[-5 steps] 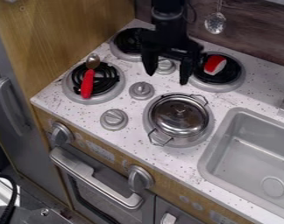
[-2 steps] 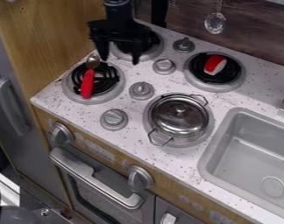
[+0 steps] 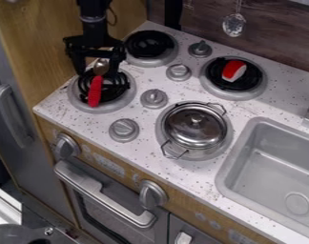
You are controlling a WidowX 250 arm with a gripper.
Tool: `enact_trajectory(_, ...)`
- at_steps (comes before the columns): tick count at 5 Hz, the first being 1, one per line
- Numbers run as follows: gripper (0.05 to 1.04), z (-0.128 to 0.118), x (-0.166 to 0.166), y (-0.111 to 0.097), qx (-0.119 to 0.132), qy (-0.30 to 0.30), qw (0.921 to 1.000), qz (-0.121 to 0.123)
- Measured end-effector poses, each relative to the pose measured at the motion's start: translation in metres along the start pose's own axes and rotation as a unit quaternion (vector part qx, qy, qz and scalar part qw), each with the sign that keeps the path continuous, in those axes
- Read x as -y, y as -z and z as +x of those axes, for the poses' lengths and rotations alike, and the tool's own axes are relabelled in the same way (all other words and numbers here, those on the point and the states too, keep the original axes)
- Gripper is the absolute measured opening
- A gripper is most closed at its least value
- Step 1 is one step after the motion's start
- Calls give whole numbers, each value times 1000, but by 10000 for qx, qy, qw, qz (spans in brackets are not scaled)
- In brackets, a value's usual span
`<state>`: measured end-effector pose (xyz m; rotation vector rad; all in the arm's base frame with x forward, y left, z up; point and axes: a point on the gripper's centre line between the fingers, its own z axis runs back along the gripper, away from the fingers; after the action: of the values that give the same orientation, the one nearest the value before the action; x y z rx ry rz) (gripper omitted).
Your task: Move the red spoon to the middle of the burners.
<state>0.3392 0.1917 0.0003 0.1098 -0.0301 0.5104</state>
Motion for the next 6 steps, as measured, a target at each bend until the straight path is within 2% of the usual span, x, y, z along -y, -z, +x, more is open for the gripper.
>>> enact_trajectory(1, 999, -2, -11, 22, -183, -72, 9998, 79)
enact_trajectory(2, 985, -2, -15, 41, -353, -156, 9992, 54)
enact_trajectory(3, 890, -4, -13, 47, -425, -174, 9989, 26)
enact_trajectory(5, 389, -3, -7, 47, -410, -121, 9991, 25)
enact_trajectory(6, 380, -2, -2, 45, -375, -1, 9993, 56)
